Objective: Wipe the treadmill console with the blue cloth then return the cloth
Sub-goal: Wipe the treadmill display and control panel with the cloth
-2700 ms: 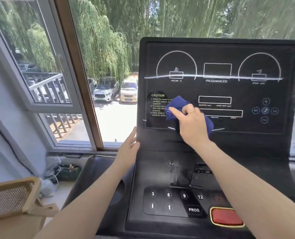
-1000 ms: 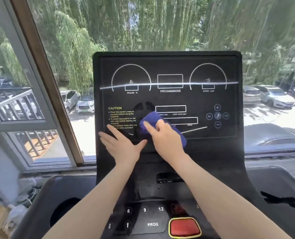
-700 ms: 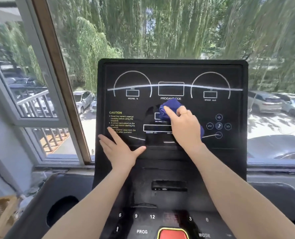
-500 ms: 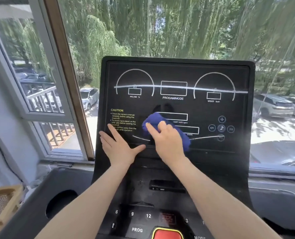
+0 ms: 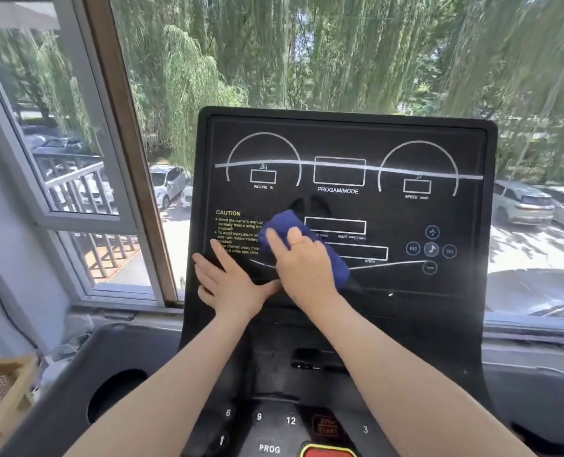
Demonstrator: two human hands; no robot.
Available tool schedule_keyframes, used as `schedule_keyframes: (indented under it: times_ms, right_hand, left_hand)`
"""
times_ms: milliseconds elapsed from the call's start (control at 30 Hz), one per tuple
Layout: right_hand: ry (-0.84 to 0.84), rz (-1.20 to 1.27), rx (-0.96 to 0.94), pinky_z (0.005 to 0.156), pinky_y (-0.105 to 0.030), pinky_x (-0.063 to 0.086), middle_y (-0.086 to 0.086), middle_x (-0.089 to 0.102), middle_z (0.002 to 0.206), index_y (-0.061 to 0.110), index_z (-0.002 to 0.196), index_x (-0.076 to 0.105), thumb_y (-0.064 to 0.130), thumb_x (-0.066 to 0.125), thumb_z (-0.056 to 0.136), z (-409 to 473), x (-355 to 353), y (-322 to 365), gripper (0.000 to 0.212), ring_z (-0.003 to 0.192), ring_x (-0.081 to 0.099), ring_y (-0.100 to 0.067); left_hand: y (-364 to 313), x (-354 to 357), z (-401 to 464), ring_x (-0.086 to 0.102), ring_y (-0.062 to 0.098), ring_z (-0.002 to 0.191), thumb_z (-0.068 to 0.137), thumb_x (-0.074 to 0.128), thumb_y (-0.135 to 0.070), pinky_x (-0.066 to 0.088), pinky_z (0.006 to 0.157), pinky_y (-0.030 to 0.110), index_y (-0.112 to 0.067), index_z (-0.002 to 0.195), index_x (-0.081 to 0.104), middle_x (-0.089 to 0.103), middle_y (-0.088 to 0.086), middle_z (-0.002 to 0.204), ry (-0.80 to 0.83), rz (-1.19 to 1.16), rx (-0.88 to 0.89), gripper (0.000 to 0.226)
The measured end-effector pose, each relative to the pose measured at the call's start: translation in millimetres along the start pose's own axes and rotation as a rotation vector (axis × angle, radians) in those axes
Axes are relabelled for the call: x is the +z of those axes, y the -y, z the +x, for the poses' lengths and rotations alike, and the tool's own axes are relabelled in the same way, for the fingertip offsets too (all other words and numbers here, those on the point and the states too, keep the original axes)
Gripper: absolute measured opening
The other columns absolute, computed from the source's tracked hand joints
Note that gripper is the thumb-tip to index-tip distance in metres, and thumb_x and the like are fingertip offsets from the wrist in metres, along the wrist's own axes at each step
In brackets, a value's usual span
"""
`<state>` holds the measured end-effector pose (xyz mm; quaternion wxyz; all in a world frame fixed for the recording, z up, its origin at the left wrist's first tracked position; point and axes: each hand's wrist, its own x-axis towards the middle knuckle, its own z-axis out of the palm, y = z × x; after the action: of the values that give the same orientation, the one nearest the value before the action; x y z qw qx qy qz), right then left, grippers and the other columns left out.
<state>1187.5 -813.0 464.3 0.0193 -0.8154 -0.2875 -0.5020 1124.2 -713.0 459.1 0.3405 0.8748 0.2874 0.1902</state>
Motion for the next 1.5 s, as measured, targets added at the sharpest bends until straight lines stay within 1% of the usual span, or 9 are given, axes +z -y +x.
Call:
schedule_keyframes:
  times_ms: [67, 167, 400, 633, 867, 1100, 1233, 1367, 1500]
  right_hand:
    - [0.035, 0.030, -0.171, 0.047, -0.027, 0.037, -0.011, 0.062, 0.084, 0.019, 0.108, 0.070, 0.018, 0.075, 0.056, -11, 6, 14, 0.052, 0.054, 0.054, -0.023]
    - [-0.042, 0.051, -0.179, 0.049, -0.030, 0.035, -0.010, 0.052, 0.083, 0.022, 0.110, 0.067, 0.015, 0.055, 0.069, 5, 7, -12, 0.044, 0.056, 0.050, -0.026]
    - [-0.171, -0.046, 0.483, 0.058, -0.036, 0.039, -0.008, 0.053, 0.077, 0.025, 0.111, 0.069, 0.008, 0.037, 0.070, 44, -2, -31, 0.054, 0.063, 0.049, -0.029]
    - [-0.065, -0.059, -0.104, 0.060, -0.032, 0.036, -0.009, 0.058, 0.085, 0.027, 0.117, 0.064, 0.012, 0.040, 0.072, 34, 12, 6, 0.053, 0.074, 0.039, -0.026]
    - [-0.056, 0.000, 0.634, 0.062, -0.039, 0.035, -0.015, 0.053, 0.089, 0.024, 0.126, 0.058, -0.001, 0.059, 0.077, 81, -3, -19, 0.055, 0.077, 0.048, -0.035]
    - [0.081, -0.070, 0.005, 0.058, -0.033, 0.039, -0.012, 0.059, 0.091, 0.025, 0.124, 0.060, 0.017, 0.068, 0.058, 62, 3, 40, 0.067, 0.072, 0.054, -0.031]
    - [0.060, -0.125, 0.339, 0.071, -0.039, 0.039, -0.011, 0.055, 0.099, 0.034, 0.129, 0.054, 0.011, 0.053, 0.068, 82, -9, 3, 0.066, 0.086, 0.051, -0.033]
    - [0.245, -0.107, 0.714, 0.087, -0.044, 0.032, -0.012, 0.035, 0.132, 0.040, 0.145, 0.021, 0.007, 0.043, 0.088, 95, -17, -14, 0.070, 0.116, 0.034, -0.034]
    - [0.150, -0.088, 0.484, 0.064, -0.037, 0.038, -0.012, 0.051, 0.118, 0.032, 0.138, 0.041, 0.008, 0.046, 0.079, 87, -11, 32, 0.064, 0.098, 0.049, -0.033]
  left_hand:
    - [4, -1, 1, -0.011, 0.031, 0.141, 0.063, 0.078, -0.046, 0.004, 0.112, 0.049, -0.020, 0.142, -0.022, -0.021, 0.017, 0.151, 0.010, -0.021, 0.005, 0.130]
    - [12, -9, 5, -0.006, 0.031, 0.141, 0.064, 0.078, -0.045, 0.005, 0.112, 0.048, -0.022, 0.142, -0.023, -0.013, 0.015, 0.152, 0.013, -0.025, 0.036, 0.129]
    - [15, -34, 27, -0.008, 0.029, 0.142, 0.068, 0.074, -0.049, 0.002, 0.113, 0.049, -0.018, 0.143, -0.019, -0.016, 0.010, 0.153, -0.014, 0.014, 0.228, 0.123]
    - [6, -58, 60, -0.017, 0.029, 0.141, 0.070, 0.073, -0.049, -0.006, 0.112, 0.046, -0.017, 0.145, -0.014, -0.022, 0.017, 0.151, -0.042, 0.085, 0.479, 0.119]
    - [15, -68, 80, -0.003, 0.027, 0.143, 0.083, 0.055, -0.053, 0.007, 0.115, 0.037, -0.011, 0.147, -0.006, -0.009, 0.013, 0.155, -0.007, 0.052, 0.576, 0.098]
    - [19, -70, 83, 0.003, 0.028, 0.143, 0.082, 0.058, -0.033, 0.008, 0.114, 0.033, -0.002, 0.146, 0.006, -0.002, 0.018, 0.154, -0.042, 0.070, 0.628, 0.088]
    - [22, -78, 86, 0.007, 0.027, 0.142, 0.085, 0.052, -0.038, 0.013, 0.115, 0.035, -0.004, 0.146, 0.004, -0.004, 0.015, 0.155, -0.009, 0.143, 0.642, 0.084]
    - [25, -83, 88, 0.007, 0.026, 0.142, 0.087, 0.050, -0.042, 0.014, 0.115, 0.035, -0.010, 0.147, 0.001, -0.007, 0.009, 0.156, 0.021, 0.204, 0.645, 0.084]
    - [22, -77, 83, 0.004, 0.027, 0.143, 0.082, 0.059, -0.039, 0.012, 0.116, 0.034, -0.006, 0.146, 0.000, -0.009, 0.013, 0.155, 0.004, 0.188, 0.622, 0.094]
